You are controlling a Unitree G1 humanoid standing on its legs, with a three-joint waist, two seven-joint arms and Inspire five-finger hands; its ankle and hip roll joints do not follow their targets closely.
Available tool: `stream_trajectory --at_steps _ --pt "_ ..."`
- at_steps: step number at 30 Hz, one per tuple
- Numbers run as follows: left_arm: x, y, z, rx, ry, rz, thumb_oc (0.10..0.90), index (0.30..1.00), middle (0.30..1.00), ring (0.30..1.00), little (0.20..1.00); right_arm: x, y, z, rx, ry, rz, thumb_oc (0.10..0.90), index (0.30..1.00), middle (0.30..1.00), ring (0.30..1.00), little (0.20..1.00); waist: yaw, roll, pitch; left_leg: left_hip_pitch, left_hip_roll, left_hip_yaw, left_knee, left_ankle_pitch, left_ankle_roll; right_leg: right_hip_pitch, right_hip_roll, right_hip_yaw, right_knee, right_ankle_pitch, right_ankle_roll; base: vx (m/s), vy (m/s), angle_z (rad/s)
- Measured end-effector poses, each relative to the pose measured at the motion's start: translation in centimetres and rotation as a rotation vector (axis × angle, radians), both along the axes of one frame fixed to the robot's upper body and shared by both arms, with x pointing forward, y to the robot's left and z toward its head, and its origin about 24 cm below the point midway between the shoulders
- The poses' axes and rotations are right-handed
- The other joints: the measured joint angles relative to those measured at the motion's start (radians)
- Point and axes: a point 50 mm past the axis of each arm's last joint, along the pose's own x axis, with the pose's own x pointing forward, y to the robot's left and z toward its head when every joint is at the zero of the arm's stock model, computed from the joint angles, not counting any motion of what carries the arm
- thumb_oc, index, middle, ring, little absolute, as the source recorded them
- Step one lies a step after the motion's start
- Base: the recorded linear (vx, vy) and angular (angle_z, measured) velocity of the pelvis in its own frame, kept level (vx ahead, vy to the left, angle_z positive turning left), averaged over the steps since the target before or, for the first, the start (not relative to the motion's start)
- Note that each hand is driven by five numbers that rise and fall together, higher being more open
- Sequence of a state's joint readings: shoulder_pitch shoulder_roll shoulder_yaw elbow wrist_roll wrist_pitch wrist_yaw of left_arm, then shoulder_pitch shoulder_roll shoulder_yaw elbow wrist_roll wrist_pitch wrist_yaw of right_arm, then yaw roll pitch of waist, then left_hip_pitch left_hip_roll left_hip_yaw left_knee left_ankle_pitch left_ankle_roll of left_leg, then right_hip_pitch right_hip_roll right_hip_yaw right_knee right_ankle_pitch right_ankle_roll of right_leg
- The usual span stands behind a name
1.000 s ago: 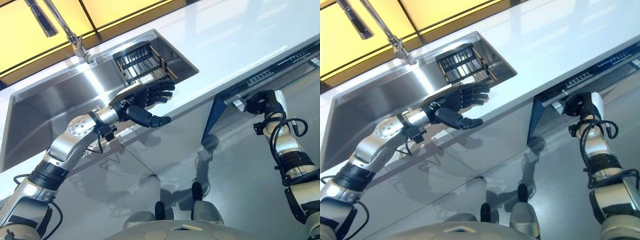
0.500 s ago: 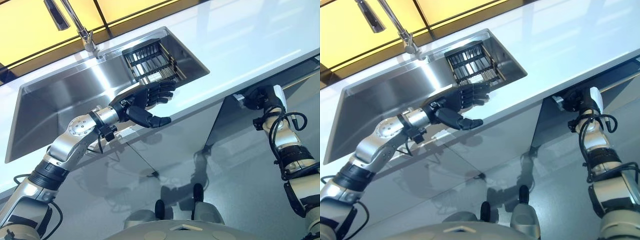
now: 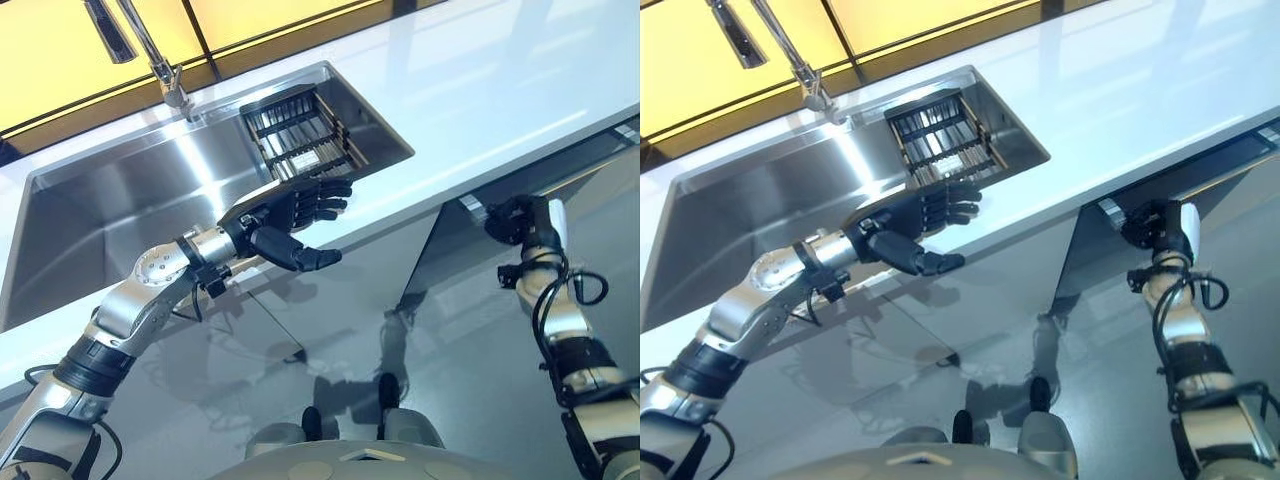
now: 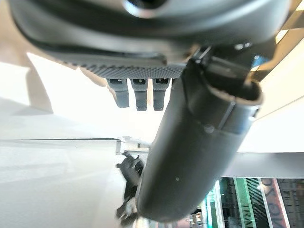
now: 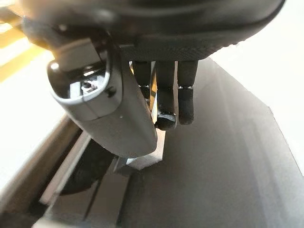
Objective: Pick up plates and place into dishwasher.
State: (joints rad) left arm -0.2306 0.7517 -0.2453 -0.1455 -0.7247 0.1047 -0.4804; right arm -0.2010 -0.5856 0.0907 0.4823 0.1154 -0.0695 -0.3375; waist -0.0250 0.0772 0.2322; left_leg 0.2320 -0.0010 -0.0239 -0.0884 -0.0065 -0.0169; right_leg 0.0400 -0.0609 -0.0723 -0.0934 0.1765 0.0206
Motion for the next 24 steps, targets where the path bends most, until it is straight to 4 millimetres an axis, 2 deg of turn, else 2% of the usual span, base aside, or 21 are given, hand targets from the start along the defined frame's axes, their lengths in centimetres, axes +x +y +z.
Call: stream_trajectory --at_steps 1,3,5,7,9,14,20,24 --pt "0.0 0.2 0.0 -0.001 0.002 0.008 0.800 0.900 0.900 0.900 0.900 -1.3 0.9 -1.9 0.041 0.058 0.028 0.800 0.900 0.900 0.900 0.900 -0.016 -0.012 -0.009 0.006 -0.001 0.004 0.000 -0.003 0.001 0.001 0.000 0.008 0.000 -0.001 0.002 -0.05 0.062 -0.17" --pt "-0.2 0.7 0.1 -0.010 -0.007 0.024 0.800 0.900 0.900 0.900 0.900 -3.4 2.3 -4.4 0.096 0.130 0.044 0.800 0.900 0.900 0.900 0.900 -0.027 -0.021 -0.014 0.007 -0.001 0.017 -0.004 -0.005 0.002 0.000 0.001 0.013 0.000 -0.004 0.006 -0.04 0.047 -0.13" --pt "-0.2 1.1 0.2 -0.006 -0.013 0.045 0.800 0.900 0.900 0.900 0.900 -6.5 3.7 -7.8 0.142 0.274 0.088 0.800 0.900 0.900 0.900 0.900 -0.041 -0.023 -0.015 0.009 -0.003 0.030 -0.004 -0.010 0.006 -0.004 0.001 0.031 0.000 -0.006 0.008 -0.04 0.029 -0.21" --pt "-0.3 1.4 0.2 -0.004 -0.016 0.058 0.800 0.900 0.900 0.900 0.900 -9.1 4.8 -9.9 0.205 0.365 0.096 0.800 0.900 0.900 0.900 0.900 -0.062 -0.022 -0.016 0.009 -0.002 0.046 -0.005 -0.012 0.007 -0.008 0.000 0.040 0.000 -0.005 0.009 -0.03 0.005 -0.18" --pt "-0.4 1.7 0.0 0.001 -0.015 0.069 0.800 0.900 0.900 0.900 0.900 -10.7 5.5 -11.1 0.244 0.421 0.097 0.800 0.900 0.900 0.900 0.900 -0.082 -0.023 -0.017 0.006 0.001 0.050 -0.005 -0.015 0.006 -0.016 0.003 0.050 0.000 -0.004 0.008 -0.02 -0.002 -0.15" --pt "-0.4 1.6 0.0 0.029 -0.033 0.062 0.800 0.900 0.900 0.900 0.900 -11.1 5.9 -11.6 0.256 0.452 0.111 0.800 0.900 0.900 0.900 0.900 -0.099 -0.021 -0.020 0.008 0.003 0.056 -0.005 -0.015 0.005 -0.017 0.006 0.055 0.000 -0.003 0.006 -0.01 -0.004 -0.02" --pt "-1.0 1.1 0.9 0.071 -0.084 -0.028 0.800 0.900 0.900 0.900 0.900 -10.6 7.5 -12.5 0.264 0.494 0.164 0.800 0.900 0.900 0.900 0.900 -0.068 -0.017 -0.078 0.002 0.003 0.043 -0.005 -0.013 0.002 -0.014 0.002 0.037 0.000 -0.003 0.005 0.00 -0.029 0.08" --pt "-1.3 0.8 1.3 0.085 -0.100 -0.083 0.800 0.900 0.900 0.900 0.900 -10.6 7.9 -12.6 0.271 0.496 0.172 0.800 0.900 0.900 0.900 0.900 -0.043 -0.014 -0.091 0.002 0.003 0.037 -0.005 -0.013 0.001 -0.012 0.001 0.032 0.000 -0.003 0.005 0.01 -0.023 0.07"
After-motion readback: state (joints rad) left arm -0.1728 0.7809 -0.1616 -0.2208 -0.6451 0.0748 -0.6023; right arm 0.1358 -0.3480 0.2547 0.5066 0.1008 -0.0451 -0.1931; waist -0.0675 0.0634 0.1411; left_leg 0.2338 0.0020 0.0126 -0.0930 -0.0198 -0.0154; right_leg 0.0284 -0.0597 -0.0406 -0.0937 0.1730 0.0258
